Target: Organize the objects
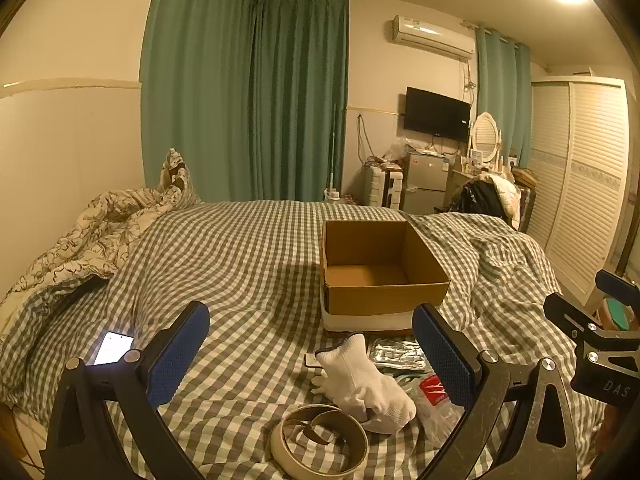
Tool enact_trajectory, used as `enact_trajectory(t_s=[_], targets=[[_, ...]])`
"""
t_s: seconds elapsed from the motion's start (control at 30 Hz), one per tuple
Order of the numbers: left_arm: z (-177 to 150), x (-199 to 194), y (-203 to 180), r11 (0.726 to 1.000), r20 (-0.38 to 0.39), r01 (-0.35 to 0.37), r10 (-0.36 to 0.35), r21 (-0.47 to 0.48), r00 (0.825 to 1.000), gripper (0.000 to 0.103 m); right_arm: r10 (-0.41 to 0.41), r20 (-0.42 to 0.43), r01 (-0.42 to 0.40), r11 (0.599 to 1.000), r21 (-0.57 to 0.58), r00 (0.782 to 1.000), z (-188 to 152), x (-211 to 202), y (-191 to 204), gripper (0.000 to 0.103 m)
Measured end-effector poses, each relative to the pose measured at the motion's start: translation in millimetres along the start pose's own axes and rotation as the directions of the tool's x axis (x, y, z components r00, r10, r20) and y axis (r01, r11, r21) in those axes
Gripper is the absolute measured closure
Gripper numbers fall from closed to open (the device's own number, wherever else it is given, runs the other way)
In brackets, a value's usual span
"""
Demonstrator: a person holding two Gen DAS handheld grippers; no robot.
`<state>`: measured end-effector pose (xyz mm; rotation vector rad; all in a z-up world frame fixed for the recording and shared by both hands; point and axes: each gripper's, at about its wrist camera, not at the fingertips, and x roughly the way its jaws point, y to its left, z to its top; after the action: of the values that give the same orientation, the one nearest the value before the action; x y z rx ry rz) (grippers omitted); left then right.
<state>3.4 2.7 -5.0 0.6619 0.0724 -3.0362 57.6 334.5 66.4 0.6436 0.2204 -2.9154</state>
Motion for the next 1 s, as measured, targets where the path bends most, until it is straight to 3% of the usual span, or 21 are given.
enact_trajectory(t_s=[1.0], targets=[[-2.6,-0.2,-6.4,1.000,-0.004,0.008,-0.008,0.018,1.000,0.000,-0.004,-0.006,0.004,1.000,-0.018,1.000,-2.9,0.4,2.2,0.000]])
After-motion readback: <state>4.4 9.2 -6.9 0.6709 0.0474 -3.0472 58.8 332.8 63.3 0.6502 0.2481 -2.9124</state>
